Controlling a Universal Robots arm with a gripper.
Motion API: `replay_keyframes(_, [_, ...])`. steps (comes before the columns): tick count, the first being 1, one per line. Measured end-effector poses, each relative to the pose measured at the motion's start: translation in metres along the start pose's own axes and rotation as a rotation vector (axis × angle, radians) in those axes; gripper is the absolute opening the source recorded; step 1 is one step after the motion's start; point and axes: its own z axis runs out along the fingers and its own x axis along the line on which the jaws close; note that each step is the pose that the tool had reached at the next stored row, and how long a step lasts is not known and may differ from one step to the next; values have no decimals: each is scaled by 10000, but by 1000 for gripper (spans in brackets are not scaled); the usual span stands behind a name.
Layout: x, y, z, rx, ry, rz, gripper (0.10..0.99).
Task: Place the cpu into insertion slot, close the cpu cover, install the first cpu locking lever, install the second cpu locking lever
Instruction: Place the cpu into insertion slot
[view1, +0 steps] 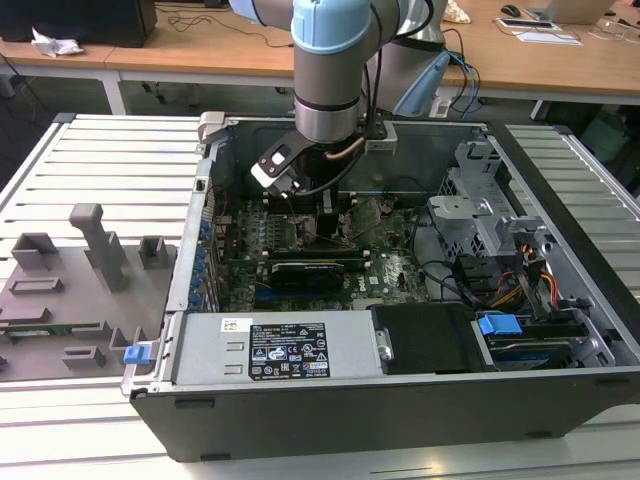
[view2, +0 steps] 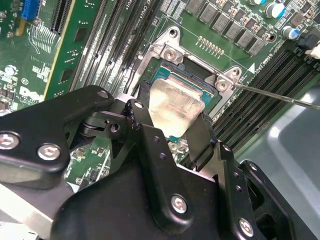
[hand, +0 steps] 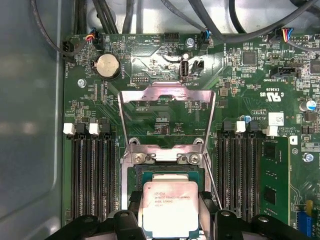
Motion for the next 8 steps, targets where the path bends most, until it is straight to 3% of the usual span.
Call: replay_keyframes(8, [17, 3, 34, 7, 0, 28, 533])
